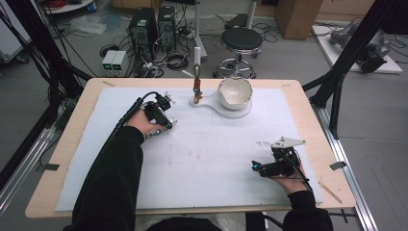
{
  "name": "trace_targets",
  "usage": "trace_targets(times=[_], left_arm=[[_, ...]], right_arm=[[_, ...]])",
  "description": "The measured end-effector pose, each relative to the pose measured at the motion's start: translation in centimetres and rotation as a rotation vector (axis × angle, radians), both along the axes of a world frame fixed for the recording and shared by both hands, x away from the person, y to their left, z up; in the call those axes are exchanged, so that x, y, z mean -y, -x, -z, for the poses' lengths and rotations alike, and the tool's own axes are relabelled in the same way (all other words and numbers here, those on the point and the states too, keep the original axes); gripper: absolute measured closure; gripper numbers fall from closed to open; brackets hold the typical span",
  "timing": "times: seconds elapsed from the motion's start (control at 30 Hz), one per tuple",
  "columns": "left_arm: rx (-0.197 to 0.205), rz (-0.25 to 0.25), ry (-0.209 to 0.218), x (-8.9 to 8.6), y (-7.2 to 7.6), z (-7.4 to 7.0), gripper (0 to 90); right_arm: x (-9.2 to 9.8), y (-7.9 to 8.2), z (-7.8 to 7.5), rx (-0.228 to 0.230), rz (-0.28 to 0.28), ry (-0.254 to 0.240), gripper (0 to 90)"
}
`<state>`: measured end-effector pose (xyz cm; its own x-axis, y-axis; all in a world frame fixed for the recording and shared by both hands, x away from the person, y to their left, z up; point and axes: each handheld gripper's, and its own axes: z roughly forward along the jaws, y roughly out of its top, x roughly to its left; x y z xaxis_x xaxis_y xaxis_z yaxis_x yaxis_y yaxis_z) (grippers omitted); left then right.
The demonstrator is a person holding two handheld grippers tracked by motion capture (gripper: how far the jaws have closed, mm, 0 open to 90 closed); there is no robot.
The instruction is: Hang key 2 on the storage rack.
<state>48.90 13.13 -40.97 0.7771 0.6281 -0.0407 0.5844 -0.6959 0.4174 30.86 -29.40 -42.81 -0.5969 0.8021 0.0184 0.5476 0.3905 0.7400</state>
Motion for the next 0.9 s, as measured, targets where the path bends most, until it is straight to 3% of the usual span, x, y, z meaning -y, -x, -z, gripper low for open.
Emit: trace_targets(times=[0.13,0.5,0.73,0.9], left_arm=[[0.094,-0.006,-0.005,-0.6,0.5,-1.5,74.5],[0.177,-0.071,0.138,-4.5,1.8,-6.8,74.7],[0.232,-0.132,0.198,-6.9,2.1,-9.8,74.8],[0.263,-0.137,0.241,-7.5,1.9,-11.5,74.8]], right_arm=[[0.0,0.1,0.0,0.003,-0.002,-0.007,0.9],[0.0,0.3,0.1,-0.002,-0.007,-0.024,0.9],[-0.3,0.2,0.4,-0.005,-0.013,-0.011,0.9],[-0.3,0.2,0.4,-0.008,-0.008,-0.014,0.9]])
